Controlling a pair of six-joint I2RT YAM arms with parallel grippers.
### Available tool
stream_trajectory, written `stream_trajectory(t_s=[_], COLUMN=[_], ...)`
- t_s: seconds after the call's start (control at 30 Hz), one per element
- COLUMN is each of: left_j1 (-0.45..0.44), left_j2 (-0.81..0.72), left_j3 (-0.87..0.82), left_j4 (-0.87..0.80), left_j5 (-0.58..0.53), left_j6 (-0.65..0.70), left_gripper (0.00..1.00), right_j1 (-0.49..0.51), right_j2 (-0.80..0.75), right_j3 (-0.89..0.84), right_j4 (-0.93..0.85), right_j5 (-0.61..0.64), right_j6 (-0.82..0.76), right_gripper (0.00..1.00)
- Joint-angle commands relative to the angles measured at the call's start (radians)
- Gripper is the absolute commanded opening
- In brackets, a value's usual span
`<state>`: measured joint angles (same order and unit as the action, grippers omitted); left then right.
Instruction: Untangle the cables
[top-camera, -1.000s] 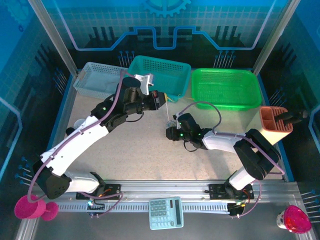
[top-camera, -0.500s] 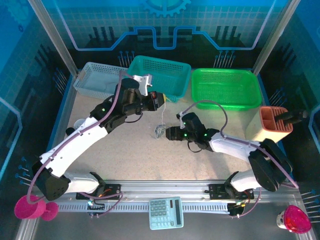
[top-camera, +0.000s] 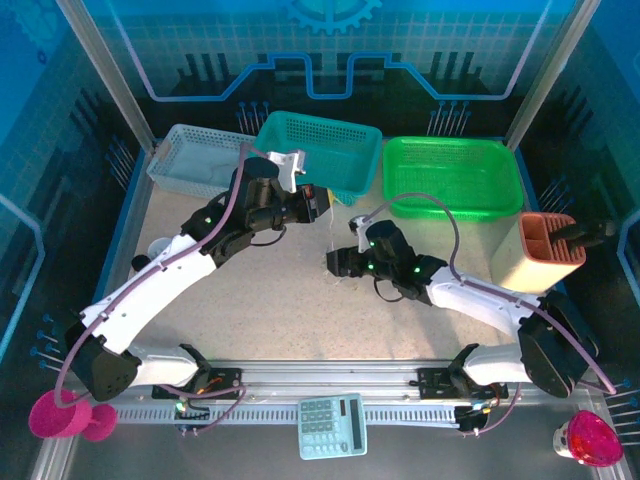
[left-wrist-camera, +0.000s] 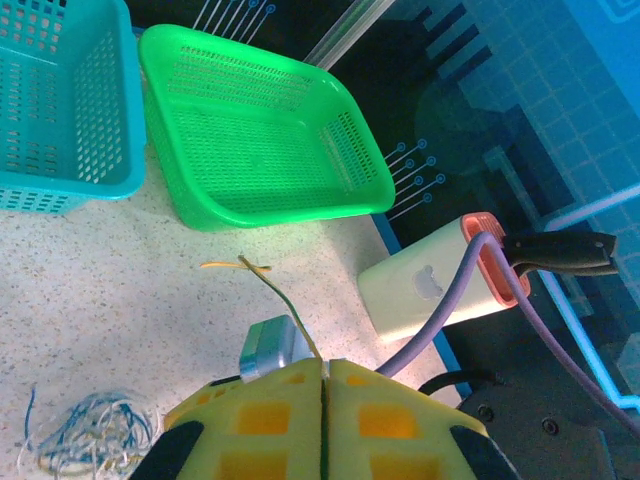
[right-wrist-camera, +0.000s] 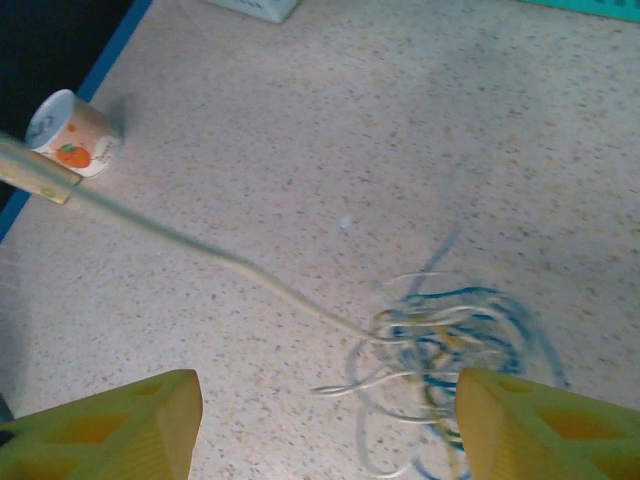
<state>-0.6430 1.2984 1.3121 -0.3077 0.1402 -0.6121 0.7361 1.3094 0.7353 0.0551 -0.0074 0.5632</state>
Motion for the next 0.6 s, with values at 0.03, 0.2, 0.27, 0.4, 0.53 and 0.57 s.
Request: stream_trajectory(t_s=[0.03, 0.2, 0.27, 0.4, 0.53, 0.57], left_j1=[0.009, 0.008, 0.008, 0.008, 0.009, 0.009], left_j2=[-0.02, -0.007, -0.004, -0.001, 0.016, 0.021], left_j3=[0.045, 0.096, 0.122, 0.19, 0.272, 0.294], left_j4=[0.055, 0.065, 0.061, 0.046, 0.023, 0.02], left_j5=[0.043, 0.07, 0.081, 0.095, 0.101, 0.099], left_j6=[-0.045, -0.073, -0.08, -0.083, -0.066, -0.061], left_gripper=[0.0, 0.0, 0.0, 0.0, 0.0, 0.0], right_j1=[0.016, 0.012, 0.009, 0.008, 0.008, 0.007], right_j2=[0.077, 0.209, 0.25, 0.293, 0.303, 0.304], right_j3=[0.023, 0.011, 0.01, -0.004, -0.038, -0.045], right_j4=[0.139, 0.291, 0.321, 0.346, 0.351, 0.35], right_j5=[0.048, 0.146, 0.165, 0.186, 0.199, 0.201], right_j6=[-0.004, 0.027, 0.049, 0.078, 0.094, 0.099], right_gripper=[0.68, 0.61, 0.53, 0.4, 0.36, 0.35])
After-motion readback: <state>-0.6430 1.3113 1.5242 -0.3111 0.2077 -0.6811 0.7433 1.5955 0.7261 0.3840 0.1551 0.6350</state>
